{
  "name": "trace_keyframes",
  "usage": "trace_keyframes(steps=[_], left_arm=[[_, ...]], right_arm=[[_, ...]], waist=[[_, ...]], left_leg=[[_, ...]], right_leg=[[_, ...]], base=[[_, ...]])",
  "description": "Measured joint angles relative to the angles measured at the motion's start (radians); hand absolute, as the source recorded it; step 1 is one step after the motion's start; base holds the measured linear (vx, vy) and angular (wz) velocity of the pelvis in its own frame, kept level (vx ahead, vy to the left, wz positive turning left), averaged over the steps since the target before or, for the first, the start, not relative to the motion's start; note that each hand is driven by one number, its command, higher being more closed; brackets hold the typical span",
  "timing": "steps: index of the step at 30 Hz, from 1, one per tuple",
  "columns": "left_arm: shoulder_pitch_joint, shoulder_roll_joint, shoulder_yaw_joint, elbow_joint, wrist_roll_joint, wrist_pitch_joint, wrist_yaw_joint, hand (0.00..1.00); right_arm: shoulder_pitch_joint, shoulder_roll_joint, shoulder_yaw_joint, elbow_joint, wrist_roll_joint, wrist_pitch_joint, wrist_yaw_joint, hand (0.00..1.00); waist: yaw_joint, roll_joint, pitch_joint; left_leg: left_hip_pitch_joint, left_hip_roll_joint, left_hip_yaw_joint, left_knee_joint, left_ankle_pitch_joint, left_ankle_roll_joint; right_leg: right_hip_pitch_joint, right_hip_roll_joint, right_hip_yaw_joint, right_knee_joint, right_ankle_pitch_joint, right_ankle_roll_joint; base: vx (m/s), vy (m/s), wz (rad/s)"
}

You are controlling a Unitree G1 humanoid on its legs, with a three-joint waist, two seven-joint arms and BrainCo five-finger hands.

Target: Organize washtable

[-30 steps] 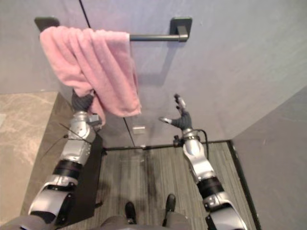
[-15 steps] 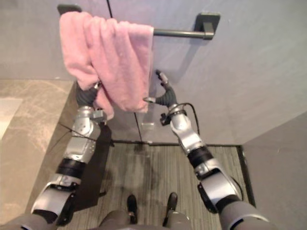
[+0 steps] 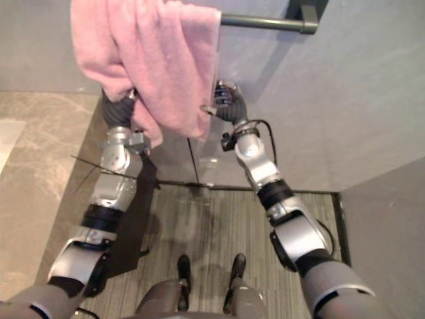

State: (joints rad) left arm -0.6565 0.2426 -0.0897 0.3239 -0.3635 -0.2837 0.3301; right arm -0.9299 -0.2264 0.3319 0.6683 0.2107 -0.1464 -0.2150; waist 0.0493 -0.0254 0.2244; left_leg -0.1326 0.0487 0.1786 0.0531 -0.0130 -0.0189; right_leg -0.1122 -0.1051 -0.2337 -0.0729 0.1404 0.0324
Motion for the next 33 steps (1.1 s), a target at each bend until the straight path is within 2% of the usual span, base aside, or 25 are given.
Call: trace_keyframes(steps=[6,17,28,32,33], left_arm=[[-0.002,-0.006,-0.027,0.000,0.000,0.000,0.001,1.00],[-0.001,-0.006,-0.026,0.000,0.000,-0.001,0.000,1.00],[0.020,-0.008,-0.025,-0.001,0.000,-0.001,-0.003,1.00],[0.037,-0.010,-0.025,-0.002,0.000,-0.001,-0.006,1.00],[0.048,-0.010,-0.025,-0.006,-0.001,-0.001,-0.009,1.00]], right_arm=[[-0.032,0.001,0.000,0.021,0.033,0.000,0.003,1.00],[-0.014,0.001,-0.024,0.015,0.035,-0.001,0.003,1.00],[0.100,-0.018,-0.105,-0.065,0.031,-0.005,0.003,1.00],[0.119,-0.017,-0.126,-0.067,0.021,-0.005,0.003,1.00],[0.122,-0.017,-0.128,-0.068,0.018,-0.005,0.003,1.00]], waist=[[0.020,0.001,0.001],[0.020,0.001,0.001],[0.014,0.001,0.001],[0.005,-0.001,0.000],[-0.006,-0.002,0.000]], left_leg=[[-0.002,-0.001,-0.002,0.004,0.000,0.000],[0.005,0.001,-0.010,0.015,0.000,0.000],[0.045,-0.001,0.002,-0.024,0.020,0.000],[0.067,-0.004,0.011,-0.054,0.034,0.002],[0.069,-0.005,0.011,-0.058,0.037,0.002]], right_leg=[[0.002,-0.001,-0.004,0.000,0.000,0.000],[0.018,-0.002,-0.006,0.002,0.000,0.000],[0.034,-0.001,0.003,0.002,0.000,0.000],[0.039,-0.001,0.010,0.002,0.000,0.000],[0.039,-0.001,0.011,0.002,0.000,0.000]], base=[[0.00,0.004,0.02],[-0.02,0.008,0.01],[0.00,0.005,-0.02],[-0.01,0.009,-0.04],[0.00,0.000,0.00]])
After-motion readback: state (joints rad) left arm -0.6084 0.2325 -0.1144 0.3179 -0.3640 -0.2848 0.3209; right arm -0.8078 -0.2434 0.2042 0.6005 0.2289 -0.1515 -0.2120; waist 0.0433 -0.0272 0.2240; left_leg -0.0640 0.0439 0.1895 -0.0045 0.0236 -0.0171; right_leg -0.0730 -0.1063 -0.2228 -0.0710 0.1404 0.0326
